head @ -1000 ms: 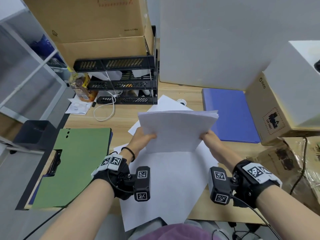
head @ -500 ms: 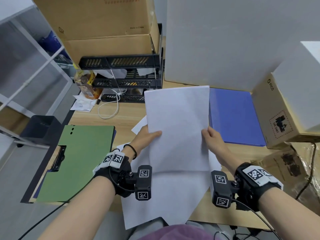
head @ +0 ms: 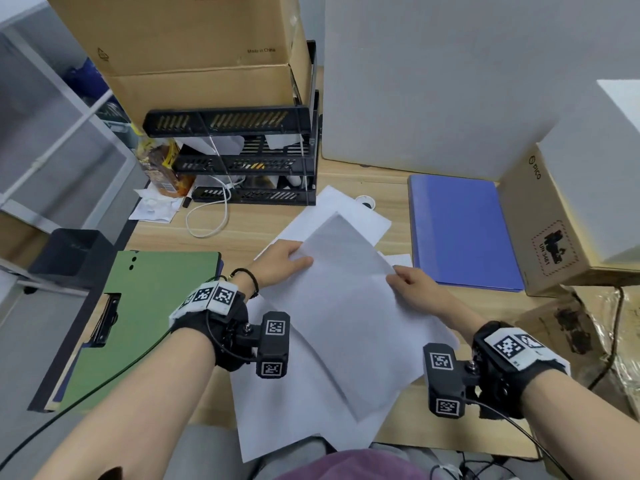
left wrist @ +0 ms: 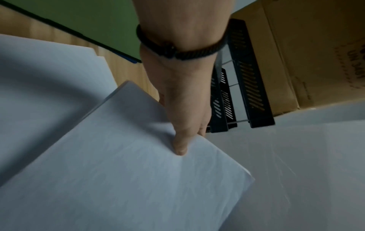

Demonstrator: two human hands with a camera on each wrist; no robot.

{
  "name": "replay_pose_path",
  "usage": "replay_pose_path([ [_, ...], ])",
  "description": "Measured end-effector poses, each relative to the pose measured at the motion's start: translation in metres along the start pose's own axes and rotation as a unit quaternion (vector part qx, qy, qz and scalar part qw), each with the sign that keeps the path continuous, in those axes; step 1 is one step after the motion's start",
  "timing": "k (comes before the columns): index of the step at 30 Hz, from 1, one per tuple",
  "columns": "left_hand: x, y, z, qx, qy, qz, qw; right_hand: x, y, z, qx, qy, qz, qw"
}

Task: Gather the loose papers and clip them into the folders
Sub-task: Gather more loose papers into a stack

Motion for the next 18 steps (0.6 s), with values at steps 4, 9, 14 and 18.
replay_pose_path([
  [4,-0.004,-0.014,-0.029,-0.041,-0.068,0.049,0.996,-0.008,-0.006,0.025,0.057,0.042,-0.042,0.997],
  [9,-0.013,-0.035,-0.067,-0.11,-0.178,0.146,0.967,-0.01,-0.003,0.054,0.08,0.216,-0.039,0.972],
  [14,-0.024,-0.023,-0.05,-0.076,-0.259,0.215,0.938,-0.023,0.002,0.0,-0.017,0.34,0.027,0.94],
  [18,-0.036,-0.014,-0.023,-0.028,-0.353,0.29,0.889,-0.04,0.002,-0.032,-0.074,0.366,0.078,0.925],
])
Point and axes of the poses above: each hand's wrist, its own y-axis towards the middle knuckle, its own x-axis out of the palm, z = x × y, the point moved 4 cm from there along y, towards the middle knuckle, and after that the axes turned 8 degrees about x, right-handed, at the moved point
